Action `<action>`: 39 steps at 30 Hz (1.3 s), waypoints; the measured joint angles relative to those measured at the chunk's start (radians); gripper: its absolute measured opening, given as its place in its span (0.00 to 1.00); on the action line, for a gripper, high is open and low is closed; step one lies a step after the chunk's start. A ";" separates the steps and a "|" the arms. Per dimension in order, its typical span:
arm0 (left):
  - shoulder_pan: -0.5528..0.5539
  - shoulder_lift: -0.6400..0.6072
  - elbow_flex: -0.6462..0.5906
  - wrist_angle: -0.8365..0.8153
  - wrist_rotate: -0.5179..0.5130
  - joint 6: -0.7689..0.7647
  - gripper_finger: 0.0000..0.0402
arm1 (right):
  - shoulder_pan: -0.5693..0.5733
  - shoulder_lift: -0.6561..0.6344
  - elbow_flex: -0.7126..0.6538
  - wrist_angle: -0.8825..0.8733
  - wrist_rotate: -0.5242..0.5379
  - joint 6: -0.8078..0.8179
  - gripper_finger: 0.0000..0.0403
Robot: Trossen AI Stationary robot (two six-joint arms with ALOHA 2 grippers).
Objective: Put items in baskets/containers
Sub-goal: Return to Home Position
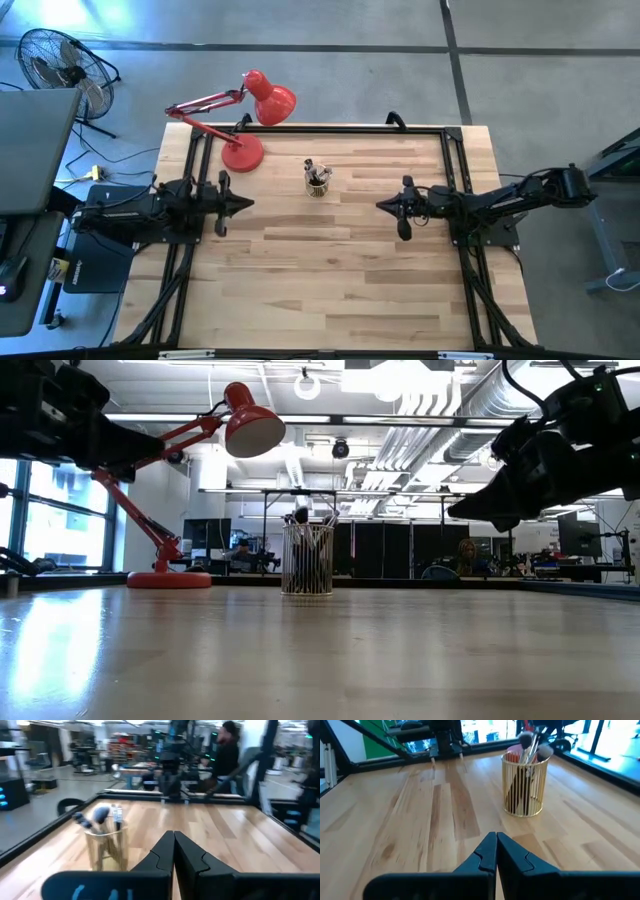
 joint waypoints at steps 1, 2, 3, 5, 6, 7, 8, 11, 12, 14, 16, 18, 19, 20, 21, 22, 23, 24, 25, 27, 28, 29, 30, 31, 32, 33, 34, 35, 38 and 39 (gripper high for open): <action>0.000 0.000 0.000 -0.004 0.016 0.008 0.00 | 0.000 0.000 0.000 -0.007 -0.004 0.007 0.01; -0.001 0.000 0.000 -0.005 0.019 0.016 0.00 | 0.000 0.000 0.000 -0.015 -0.004 0.020 0.00; 0.000 0.000 0.000 -0.005 0.020 0.019 0.00 | 0.000 0.000 0.000 -0.026 -0.004 0.023 0.00; 0.000 0.000 0.000 -0.005 0.016 0.018 0.00 | 0.000 0.000 0.000 -0.049 -0.004 0.024 0.00; 0.000 0.000 0.000 -0.005 0.012 0.019 0.00 | 0.000 0.000 0.000 -0.055 -0.005 0.025 0.00; 0.000 0.000 0.000 -0.005 0.007 0.019 0.00 | 0.000 0.000 0.000 -0.055 -0.006 0.025 0.00; 0.000 0.000 0.000 -0.005 0.007 0.019 0.00 | 0.000 0.000 0.000 -0.055 -0.010 0.026 0.00; 0.000 0.000 0.000 -0.005 0.007 0.019 0.00 | 0.000 -0.017 0.000 -0.061 -0.019 0.031 0.00; 0.000 0.000 0.000 -0.005 0.006 0.019 0.00 | 0.000 -0.032 0.000 -0.069 -0.019 0.036 0.00; 0.000 0.000 0.000 -0.005 0.005 0.019 0.00 | 0.000 -0.075 0.000 -0.104 -0.021 0.045 0.00; 0.000 0.000 0.000 -0.005 0.004 0.019 0.00 | 0.000 -0.137 0.000 -0.164 -0.028 0.045 0.00; 0.000 0.000 0.000 -0.005 0.004 0.019 0.00 | 0.000 -0.211 0.000 -0.229 -0.027 0.045 0.00; 0.000 0.000 0.000 -0.005 0.004 0.019 0.00 | 0.000 -0.249 0.000 -0.260 -0.028 0.046 0.00; 0.000 0.000 0.000 -0.005 0.004 0.019 0.00 | 0.000 -0.288 0.000 -0.292 -0.029 0.046 0.00; 0.000 0.000 0.000 -0.005 0.004 0.019 0.00 | 0.000 -0.329 0.000 -0.326 -0.030 0.045 0.00; 0.000 0.000 0.000 -0.005 0.004 0.019 0.00 | 0.000 -0.368 0.000 -0.366 -0.030 0.045 0.00; 0.000 0.000 0.000 -0.005 0.004 0.019 0.00 | 0.000 -0.406 0.000 -0.403 -0.028 0.046 0.00; 0.000 0.000 0.000 -0.005 0.004 0.019 0.00 | 0.000 -0.443 0.000 -0.438 -0.025 0.047 0.00; 0.000 0.000 0.000 -0.005 0.004 0.019 0.00 | 0.000 -0.481 0.000 -0.472 -0.021 0.050 0.00; 0.000 0.000 0.000 -0.005 0.004 0.019 0.00 | 0.000 -0.549 0.000 -0.532 -0.023 0.052 0.00; 0.000 0.000 0.000 -0.005 0.004 0.019 0.00 | 0.000 -0.581 0.000 -0.557 -0.023 0.062 0.00; 0.000 0.000 0.000 -0.005 0.004 0.019 0.00 | 0.000 -0.612 0.000 -0.585 -0.025 0.071 0.00; 0.000 0.000 0.000 -0.005 0.004 0.019 0.00 | 0.000 -0.642 0.000 -0.611 -0.030 0.076 0.00; 0.000 0.000 0.000 -0.005 0.004 0.019 0.00 | 0.000 -0.670 0.000 -0.638 -0.036 0.083 0.00; 0.000 0.001 0.000 -0.005 0.004 0.019 0.00 | 0.000 -0.698 0.000 -0.671 -0.039 0.097 0.00; 0.000 0.000 0.000 -0.005 0.004 0.019 0.00 | 0.000 -0.724 0.000 -0.705 -0.045 0.108 0.00; 0.000 0.000 0.000 -0.005 0.004 0.019 0.00 | 0.000 -0.749 0.000 -0.743 -0.053 0.120 0.00; 0.000 0.001 0.000 -0.005 0.004 0.019 0.00 | 0.000 -0.773 0.000 -0.780 -0.064 0.130 0.00; 0.000 0.001 0.000 -0.005 0.004 0.019 0.00 | 0.000 -0.836 0.000 -0.877 -0.072 0.155 0.00; 0.000 0.001 0.000 -0.005 0.003 0.019 0.00 | 0.000 -0.852 0.003 -0.886 -0.074 0.154 0.00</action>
